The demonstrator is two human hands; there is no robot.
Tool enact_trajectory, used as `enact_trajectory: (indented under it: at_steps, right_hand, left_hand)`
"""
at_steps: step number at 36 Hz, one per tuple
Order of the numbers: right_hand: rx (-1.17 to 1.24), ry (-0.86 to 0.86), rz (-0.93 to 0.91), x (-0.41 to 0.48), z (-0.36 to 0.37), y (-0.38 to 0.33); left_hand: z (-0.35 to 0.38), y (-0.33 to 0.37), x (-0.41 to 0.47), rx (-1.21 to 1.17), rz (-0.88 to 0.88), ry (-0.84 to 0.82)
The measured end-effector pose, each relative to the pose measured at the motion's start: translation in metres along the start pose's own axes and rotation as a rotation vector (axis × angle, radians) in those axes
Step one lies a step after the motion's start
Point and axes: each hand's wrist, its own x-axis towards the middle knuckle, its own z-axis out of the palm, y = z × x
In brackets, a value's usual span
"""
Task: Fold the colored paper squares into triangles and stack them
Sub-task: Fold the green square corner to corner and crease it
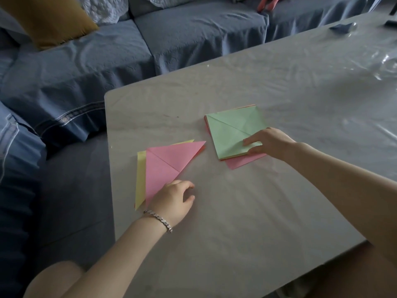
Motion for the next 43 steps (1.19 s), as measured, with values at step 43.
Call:
enact_trajectory:
  at_steps: [43]
  right_hand:
    - [0.135,0.361,-0.503,-0.142,0.072,-0.044]
  left_hand:
    - [-0.011,0.021,-0.004,-0.728,-0.23,0.319]
